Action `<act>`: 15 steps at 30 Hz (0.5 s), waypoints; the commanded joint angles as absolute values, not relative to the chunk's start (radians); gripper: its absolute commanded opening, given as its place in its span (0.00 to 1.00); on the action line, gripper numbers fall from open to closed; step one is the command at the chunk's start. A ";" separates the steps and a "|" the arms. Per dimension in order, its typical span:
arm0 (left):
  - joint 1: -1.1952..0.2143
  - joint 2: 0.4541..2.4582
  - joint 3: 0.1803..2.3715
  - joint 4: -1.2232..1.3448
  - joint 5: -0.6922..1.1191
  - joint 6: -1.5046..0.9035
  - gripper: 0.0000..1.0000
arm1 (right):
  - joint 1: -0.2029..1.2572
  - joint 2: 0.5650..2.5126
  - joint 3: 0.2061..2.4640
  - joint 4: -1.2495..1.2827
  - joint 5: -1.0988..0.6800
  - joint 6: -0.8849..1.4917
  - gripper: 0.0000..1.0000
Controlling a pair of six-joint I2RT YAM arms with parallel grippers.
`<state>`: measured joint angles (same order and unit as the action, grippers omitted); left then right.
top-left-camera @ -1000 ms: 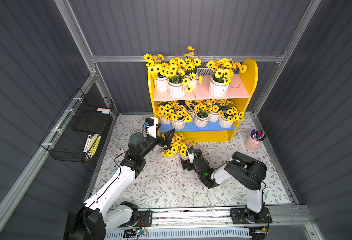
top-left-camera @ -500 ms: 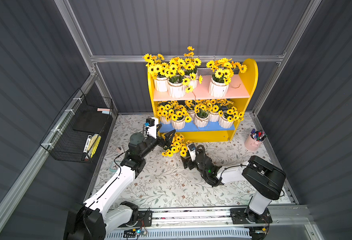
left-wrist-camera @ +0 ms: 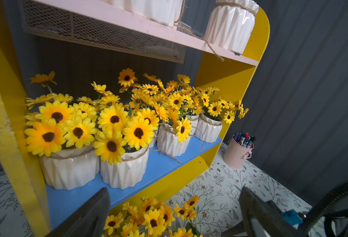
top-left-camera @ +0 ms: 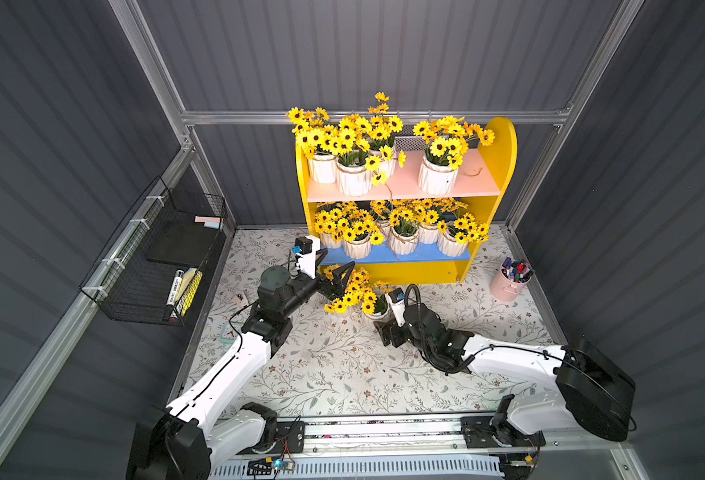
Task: Take the sunflower pots off the shelves
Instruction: Place the sunflower pot at the center of the board.
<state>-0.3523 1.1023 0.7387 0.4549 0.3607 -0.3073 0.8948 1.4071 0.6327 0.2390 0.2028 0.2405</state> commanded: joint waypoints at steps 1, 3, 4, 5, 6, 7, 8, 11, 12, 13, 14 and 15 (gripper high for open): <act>-0.361 1.095 0.776 0.454 0.381 -0.290 0.99 | 0.875 1.481 0.641 0.163 0.113 0.293 0.73; -0.363 1.096 0.775 0.451 0.375 -0.286 0.99 | 0.873 1.528 0.679 0.164 0.101 0.293 0.66; -0.364 1.096 0.776 0.447 0.372 -0.283 0.99 | 0.869 1.544 0.685 0.186 0.102 0.286 0.64; -0.366 1.095 0.776 0.445 0.371 -0.277 0.99 | 0.860 1.565 0.693 0.210 0.111 0.275 0.61; -0.366 1.092 0.777 0.445 0.369 -0.275 0.99 | 0.844 1.583 0.709 0.213 0.119 0.271 0.58; -0.366 1.092 0.777 0.445 0.368 -0.273 0.99 | 0.829 1.599 0.723 0.218 0.110 0.265 0.57; -0.367 1.091 0.777 0.444 0.368 -0.271 0.99 | 0.817 1.612 0.741 0.221 0.094 0.259 0.56; -0.368 1.090 0.776 0.439 0.362 -0.266 0.99 | 0.804 1.649 0.785 0.222 0.090 0.241 0.55; -0.367 1.090 0.776 0.437 0.363 -0.263 0.99 | 0.801 1.661 0.797 0.224 0.084 0.239 0.54; -0.368 1.091 0.776 0.439 0.363 -0.263 0.99 | 0.800 1.670 0.804 0.229 0.077 0.236 0.54; -0.368 1.090 0.777 0.440 0.362 -0.262 1.00 | 0.798 1.681 0.809 0.235 0.074 0.232 0.54; -0.368 1.091 0.776 0.440 0.362 -0.262 1.00 | 0.794 1.691 0.814 0.245 0.075 0.230 0.54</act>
